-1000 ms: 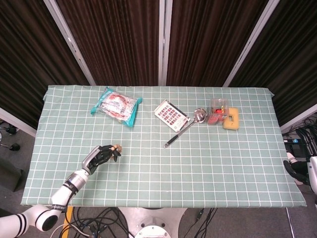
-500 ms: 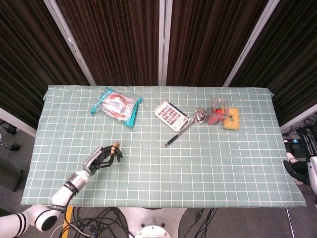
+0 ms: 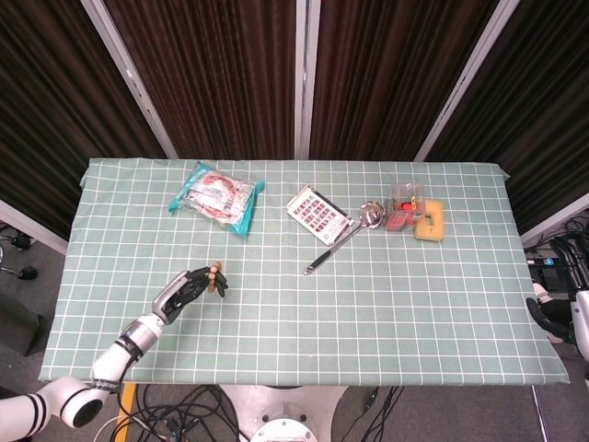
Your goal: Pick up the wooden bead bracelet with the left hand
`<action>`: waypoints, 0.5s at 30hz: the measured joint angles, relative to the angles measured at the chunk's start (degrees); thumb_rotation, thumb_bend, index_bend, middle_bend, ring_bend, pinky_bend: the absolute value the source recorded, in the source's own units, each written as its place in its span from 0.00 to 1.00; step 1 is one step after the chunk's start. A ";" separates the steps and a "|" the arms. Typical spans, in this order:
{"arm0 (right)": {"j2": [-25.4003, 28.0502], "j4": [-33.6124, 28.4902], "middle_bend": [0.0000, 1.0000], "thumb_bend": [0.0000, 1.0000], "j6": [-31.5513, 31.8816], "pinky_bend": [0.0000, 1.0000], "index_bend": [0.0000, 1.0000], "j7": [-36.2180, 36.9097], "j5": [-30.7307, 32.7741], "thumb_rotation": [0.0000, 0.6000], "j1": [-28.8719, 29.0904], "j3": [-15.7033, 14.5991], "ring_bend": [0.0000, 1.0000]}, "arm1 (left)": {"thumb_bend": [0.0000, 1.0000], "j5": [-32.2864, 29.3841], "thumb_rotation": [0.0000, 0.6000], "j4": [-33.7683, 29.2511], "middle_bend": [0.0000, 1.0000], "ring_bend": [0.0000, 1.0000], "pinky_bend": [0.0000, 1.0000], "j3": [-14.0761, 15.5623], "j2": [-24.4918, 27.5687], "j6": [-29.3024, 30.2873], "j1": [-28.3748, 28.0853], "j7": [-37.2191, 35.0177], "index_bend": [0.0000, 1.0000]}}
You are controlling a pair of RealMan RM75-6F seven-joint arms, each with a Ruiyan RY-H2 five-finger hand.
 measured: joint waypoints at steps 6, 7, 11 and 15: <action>-0.08 0.13 0.09 0.19 -0.03 0.00 0.00 0.17 0.08 1.00 -0.07 -0.05 0.00 | 0.48 -0.64 0.52 0.33 0.52 0.31 0.09 -0.15 -0.36 0.75 0.07 1.76 0.40; -0.10 0.16 0.09 0.19 -0.04 0.00 0.00 0.20 0.08 1.00 -0.08 -0.08 0.00 | 0.48 -0.78 0.56 0.41 0.52 0.31 0.10 -0.20 -0.45 0.92 0.11 2.34 0.41; -0.15 0.28 0.09 0.19 -0.02 0.00 0.00 0.29 0.07 1.00 -0.14 -0.13 0.00 | 0.48 -1.48 0.64 1.47 0.53 0.31 0.10 -0.59 -1.30 2.26 0.50 7.68 0.42; -0.30 0.43 0.09 0.19 -0.35 0.00 0.00 0.52 0.13 1.00 -0.10 -0.25 0.00 | 0.48 -2.33 0.65 3.09 0.53 0.31 0.11 -1.08 -2.51 3.99 0.94 16.77 0.42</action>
